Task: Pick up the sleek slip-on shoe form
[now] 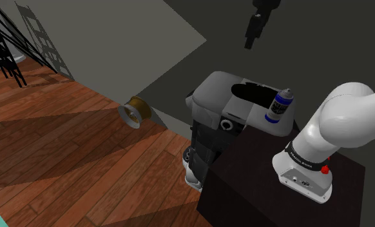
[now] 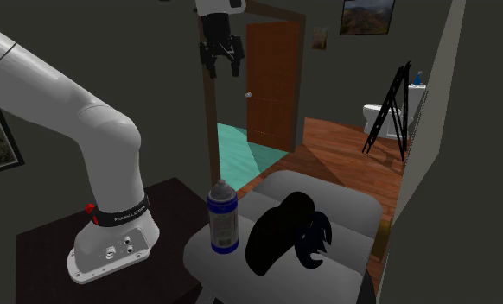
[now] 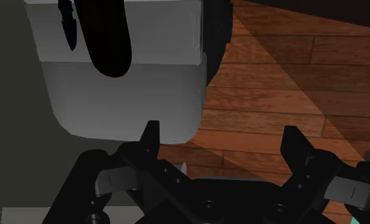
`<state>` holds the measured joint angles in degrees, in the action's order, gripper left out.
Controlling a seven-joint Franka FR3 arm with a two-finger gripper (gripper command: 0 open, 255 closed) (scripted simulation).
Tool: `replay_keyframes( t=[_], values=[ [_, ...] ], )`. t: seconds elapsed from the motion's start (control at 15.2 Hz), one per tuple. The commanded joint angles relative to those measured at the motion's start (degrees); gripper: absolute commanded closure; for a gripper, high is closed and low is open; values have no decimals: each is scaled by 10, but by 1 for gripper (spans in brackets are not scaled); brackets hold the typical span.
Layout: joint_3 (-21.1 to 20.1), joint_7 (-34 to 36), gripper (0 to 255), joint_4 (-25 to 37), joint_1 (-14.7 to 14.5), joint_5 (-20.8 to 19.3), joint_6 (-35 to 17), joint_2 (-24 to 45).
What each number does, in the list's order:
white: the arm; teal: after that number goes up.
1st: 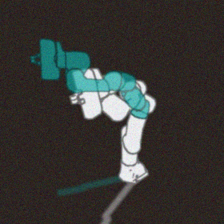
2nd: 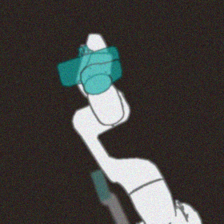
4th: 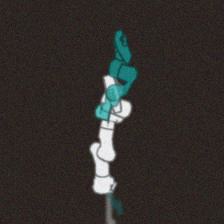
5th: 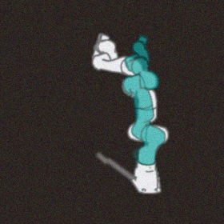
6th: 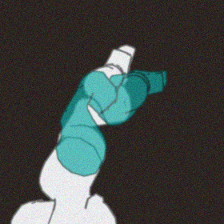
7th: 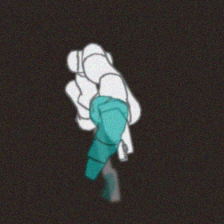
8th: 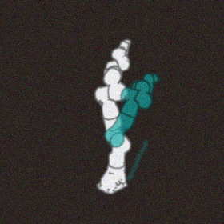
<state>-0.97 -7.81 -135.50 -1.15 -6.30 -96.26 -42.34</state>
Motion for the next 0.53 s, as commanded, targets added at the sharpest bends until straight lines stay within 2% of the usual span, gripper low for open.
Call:
replay_keyframes(
  t=[0.0,0.46],
  values=[
    [0,0,0,0,0,0,0,0],
    [45,49,0,-56,64,-28,-79,36]
  ],
)
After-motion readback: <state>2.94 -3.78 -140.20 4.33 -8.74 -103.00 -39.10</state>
